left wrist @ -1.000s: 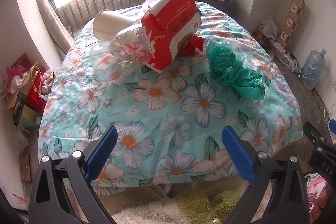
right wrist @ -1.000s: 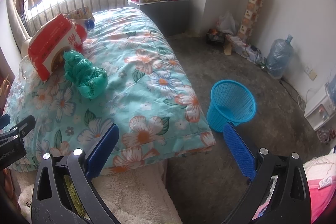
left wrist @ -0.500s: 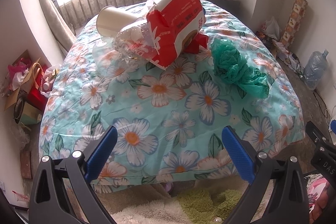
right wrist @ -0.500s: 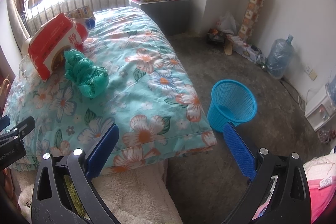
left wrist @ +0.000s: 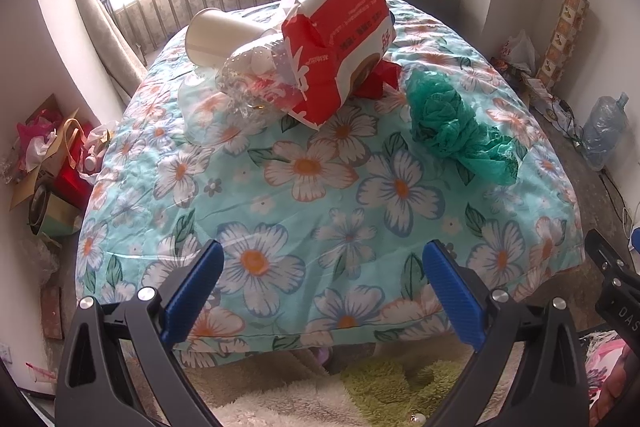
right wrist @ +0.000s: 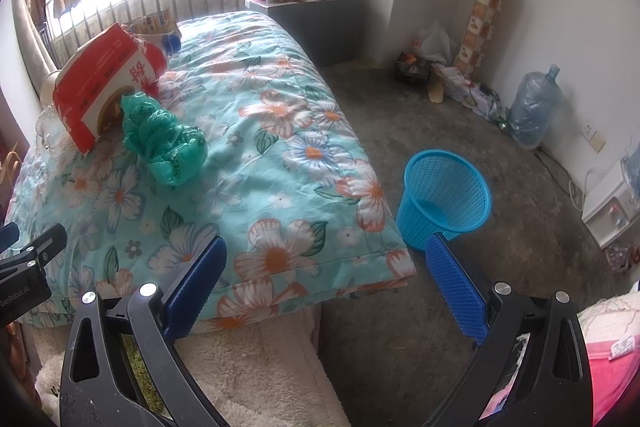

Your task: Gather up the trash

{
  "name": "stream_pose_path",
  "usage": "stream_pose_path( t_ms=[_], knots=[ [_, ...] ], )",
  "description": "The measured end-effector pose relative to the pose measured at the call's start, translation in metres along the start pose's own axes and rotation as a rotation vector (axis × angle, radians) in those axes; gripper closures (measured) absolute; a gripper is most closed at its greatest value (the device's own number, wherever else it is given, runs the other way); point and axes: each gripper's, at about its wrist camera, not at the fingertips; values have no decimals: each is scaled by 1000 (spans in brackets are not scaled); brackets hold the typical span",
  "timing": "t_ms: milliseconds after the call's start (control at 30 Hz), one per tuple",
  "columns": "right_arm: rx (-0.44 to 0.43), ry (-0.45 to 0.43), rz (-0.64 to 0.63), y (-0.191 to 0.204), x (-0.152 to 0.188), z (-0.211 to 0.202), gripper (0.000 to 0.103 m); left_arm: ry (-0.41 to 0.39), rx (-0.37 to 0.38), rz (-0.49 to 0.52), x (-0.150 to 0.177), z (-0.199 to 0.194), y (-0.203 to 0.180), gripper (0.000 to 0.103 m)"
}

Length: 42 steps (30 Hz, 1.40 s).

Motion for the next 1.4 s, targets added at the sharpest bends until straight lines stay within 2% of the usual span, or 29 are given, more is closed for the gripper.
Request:
stream_pose_path(
  t_ms=[600,800,967,1067,1133,1267,1400],
  knots=[
    [-26,5,10,3,1,10,7,10,-7,-5,-1,4,5,6],
    [-82,-2,31,5,-2,11,7,28,7,4,-2,9,3,6],
    [-149,-21,40,5,-9,13,10,27,51,16,-4,15,3,6],
    [-212,-35,40,7,-18,16,16,0,129,28,-7,18,6,5],
    [-283,-28,61,6,-26,22,22,-21,201,31,-9,20,11,6],
    [-451,8,140,4,-44,42,34,-82,343,-61,-15,20,33,5],
    [-608,48,199,6,-61,70,37,-120,384,-139,-22,20,53,6]
  ],
)
Point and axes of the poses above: each gripper's, at about its wrist camera, not at the fingertips, and z roughly the way its jaws point, y to its left, x to its underside, and after that the axes turned 15 degrees about -x, right-handed
